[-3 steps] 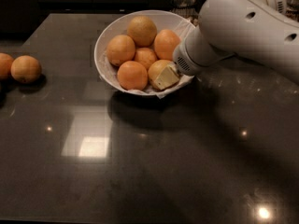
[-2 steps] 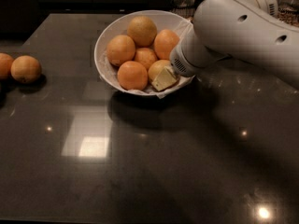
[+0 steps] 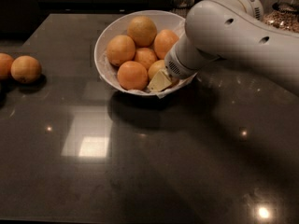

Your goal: Pick orange from white bowl

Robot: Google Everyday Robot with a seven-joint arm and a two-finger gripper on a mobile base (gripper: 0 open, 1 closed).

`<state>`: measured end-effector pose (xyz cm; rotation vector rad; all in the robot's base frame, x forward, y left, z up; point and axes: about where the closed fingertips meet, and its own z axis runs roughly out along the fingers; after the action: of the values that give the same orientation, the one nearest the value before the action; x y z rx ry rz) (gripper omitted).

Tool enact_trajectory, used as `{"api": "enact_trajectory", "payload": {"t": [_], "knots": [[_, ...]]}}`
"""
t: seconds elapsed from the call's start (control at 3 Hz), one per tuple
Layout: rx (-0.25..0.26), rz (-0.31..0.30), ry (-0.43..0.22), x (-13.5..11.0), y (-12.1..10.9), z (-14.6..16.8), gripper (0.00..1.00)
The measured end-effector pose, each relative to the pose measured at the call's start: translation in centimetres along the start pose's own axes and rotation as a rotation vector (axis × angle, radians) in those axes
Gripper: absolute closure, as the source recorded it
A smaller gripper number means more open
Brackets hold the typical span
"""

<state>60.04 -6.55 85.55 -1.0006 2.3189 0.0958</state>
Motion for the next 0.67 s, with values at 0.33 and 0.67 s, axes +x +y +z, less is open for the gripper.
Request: {"api": "enact_trajectory", "payload": {"t": [0.33,0.67], "knots": [[-0.005,0.006,0.003,0.01,-0.02,0.12,0.47],[-0.005,0.006,0.003,0.01,-0.02,0.12,0.7]]}}
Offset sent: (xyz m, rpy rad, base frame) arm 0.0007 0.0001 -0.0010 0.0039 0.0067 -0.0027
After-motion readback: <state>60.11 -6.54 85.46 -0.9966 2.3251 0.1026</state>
